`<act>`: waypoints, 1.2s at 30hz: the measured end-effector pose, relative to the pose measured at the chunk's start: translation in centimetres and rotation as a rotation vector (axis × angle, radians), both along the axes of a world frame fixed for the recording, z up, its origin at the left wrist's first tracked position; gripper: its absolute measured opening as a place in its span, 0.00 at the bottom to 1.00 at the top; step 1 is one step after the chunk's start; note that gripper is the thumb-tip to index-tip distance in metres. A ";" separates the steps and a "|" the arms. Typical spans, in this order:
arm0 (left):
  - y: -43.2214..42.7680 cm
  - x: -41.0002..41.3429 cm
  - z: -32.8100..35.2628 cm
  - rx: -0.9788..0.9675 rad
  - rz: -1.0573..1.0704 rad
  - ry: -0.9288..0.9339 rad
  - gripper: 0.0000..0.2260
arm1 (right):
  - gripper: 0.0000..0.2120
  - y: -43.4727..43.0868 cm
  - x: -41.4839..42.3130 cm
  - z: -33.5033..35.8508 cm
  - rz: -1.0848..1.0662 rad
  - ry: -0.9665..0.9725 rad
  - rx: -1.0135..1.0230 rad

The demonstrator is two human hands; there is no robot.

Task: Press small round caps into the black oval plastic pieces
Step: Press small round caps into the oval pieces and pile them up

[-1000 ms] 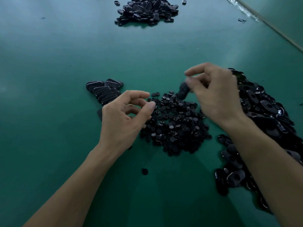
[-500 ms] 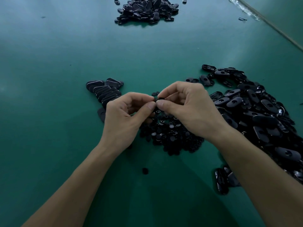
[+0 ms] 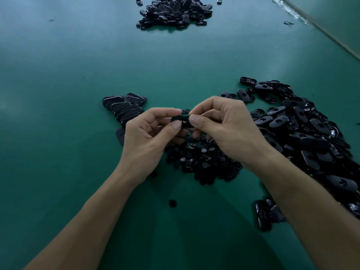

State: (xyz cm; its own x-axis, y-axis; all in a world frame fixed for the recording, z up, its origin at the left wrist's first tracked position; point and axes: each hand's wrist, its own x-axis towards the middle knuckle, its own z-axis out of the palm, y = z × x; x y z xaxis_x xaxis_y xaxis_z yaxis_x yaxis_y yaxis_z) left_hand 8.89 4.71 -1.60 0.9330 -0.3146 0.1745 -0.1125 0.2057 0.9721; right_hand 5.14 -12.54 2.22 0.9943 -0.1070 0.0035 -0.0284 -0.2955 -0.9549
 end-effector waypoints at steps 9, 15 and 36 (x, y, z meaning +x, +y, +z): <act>-0.2 0.1 -0.3 -0.014 0.102 0.045 0.09 | 0.18 -0.7 -0.1 -0.7 0.040 0.046 -0.780; 0.0 0.3 -0.4 0.005 0.119 0.057 0.08 | 0.08 -0.2 -0.9 -1.0 0.075 0.067 -0.868; 0.0 0.6 -0.8 0.022 0.156 0.085 0.08 | 0.08 0.3 -0.3 0.2 -0.048 -0.059 -0.588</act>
State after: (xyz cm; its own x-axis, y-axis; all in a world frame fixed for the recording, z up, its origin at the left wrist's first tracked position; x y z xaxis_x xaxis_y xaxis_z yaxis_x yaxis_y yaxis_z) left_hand 9.53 4.71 -2.39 0.9819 -0.1678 0.0873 -0.0582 0.1712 0.9835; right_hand 4.83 -12.22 2.40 0.9846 -0.1155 0.1314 -0.0068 -0.7755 -0.6313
